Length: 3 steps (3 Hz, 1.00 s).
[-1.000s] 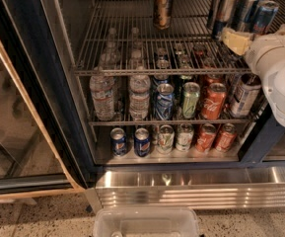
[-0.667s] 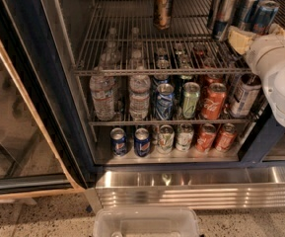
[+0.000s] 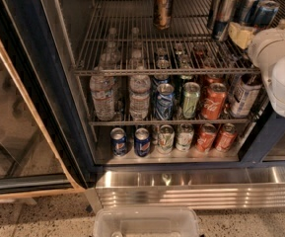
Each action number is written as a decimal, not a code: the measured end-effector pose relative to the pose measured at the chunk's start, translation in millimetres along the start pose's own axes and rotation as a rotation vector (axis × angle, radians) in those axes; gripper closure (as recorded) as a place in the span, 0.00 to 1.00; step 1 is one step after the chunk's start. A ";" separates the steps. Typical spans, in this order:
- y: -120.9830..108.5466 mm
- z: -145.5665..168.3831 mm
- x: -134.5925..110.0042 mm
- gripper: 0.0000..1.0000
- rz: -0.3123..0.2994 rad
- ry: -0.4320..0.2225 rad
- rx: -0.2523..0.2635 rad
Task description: Pick redbull can from top shelf of fridge
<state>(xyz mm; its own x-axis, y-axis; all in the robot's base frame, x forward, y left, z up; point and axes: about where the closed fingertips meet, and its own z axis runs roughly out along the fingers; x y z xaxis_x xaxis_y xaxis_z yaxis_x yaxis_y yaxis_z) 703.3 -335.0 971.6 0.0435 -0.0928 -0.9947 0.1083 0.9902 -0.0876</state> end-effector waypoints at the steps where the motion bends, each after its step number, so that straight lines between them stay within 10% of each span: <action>1: -1.1 5.4 1.5 0.25 0.004 0.002 -0.001; 3: -2.1 7.5 2.8 0.68 0.006 0.003 0.003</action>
Offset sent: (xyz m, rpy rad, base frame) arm 0.0109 -0.0089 -0.0062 0.0123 0.0048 -0.0181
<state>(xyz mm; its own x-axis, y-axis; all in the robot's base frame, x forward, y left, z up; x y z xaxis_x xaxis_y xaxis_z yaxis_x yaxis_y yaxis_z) 710.6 -338.1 969.4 0.0412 -0.0867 -0.9954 0.1114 0.9904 -0.0817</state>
